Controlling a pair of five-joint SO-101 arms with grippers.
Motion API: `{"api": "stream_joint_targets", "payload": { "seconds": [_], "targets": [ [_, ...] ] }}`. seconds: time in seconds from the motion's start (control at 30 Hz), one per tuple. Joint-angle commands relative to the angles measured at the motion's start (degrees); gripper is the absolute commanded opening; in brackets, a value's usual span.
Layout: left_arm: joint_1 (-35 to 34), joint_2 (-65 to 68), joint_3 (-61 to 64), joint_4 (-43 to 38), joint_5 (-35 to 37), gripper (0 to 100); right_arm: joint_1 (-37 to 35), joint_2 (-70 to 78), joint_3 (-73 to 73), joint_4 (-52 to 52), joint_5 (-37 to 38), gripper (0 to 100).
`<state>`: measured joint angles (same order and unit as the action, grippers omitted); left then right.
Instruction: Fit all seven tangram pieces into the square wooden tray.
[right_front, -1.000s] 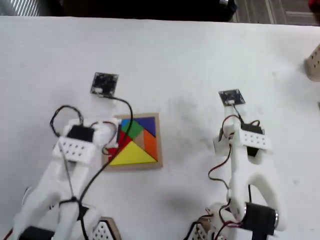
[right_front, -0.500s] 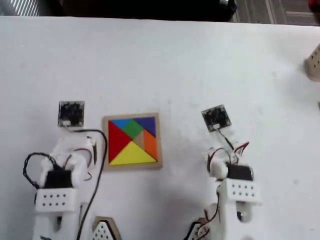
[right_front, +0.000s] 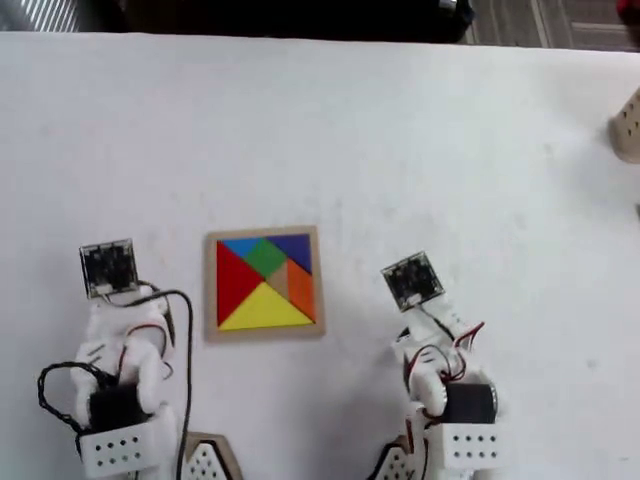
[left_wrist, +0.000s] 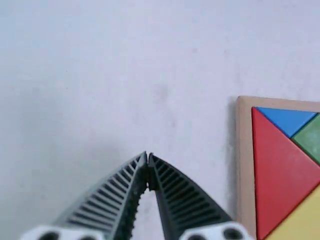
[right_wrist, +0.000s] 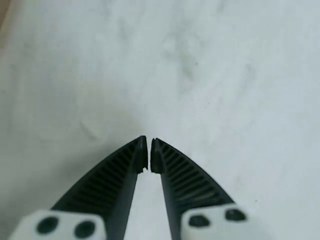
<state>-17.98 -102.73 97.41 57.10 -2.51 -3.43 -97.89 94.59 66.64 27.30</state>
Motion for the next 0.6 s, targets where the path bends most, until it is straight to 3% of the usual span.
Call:
{"api": "stream_joint_targets", "payload": {
  "seconds": [0.0, 0.13, 0.4, 0.57],
  "targets": [
    [-0.7, -2.1, -0.4, 4.1, -0.5, 3, -0.3, -6.2, 2.2, 3.4, 0.3, 2.1],
    [-0.7, -2.0, -0.4, 5.5, -0.4, 2, -0.2, -2.3, 2.4, 3.6, 0.6, 2.0],
    [-0.7, -2.0, -0.4, 16.4, -0.4, 3, -0.1, -2.7, 2.4, 3.6, 0.6, 1.9],
    [-0.7, -2.0, -0.4, 16.7, -0.4, 2, -0.1, -2.7, 2.4, 3.6, 0.6, 1.9]
  ]
}}
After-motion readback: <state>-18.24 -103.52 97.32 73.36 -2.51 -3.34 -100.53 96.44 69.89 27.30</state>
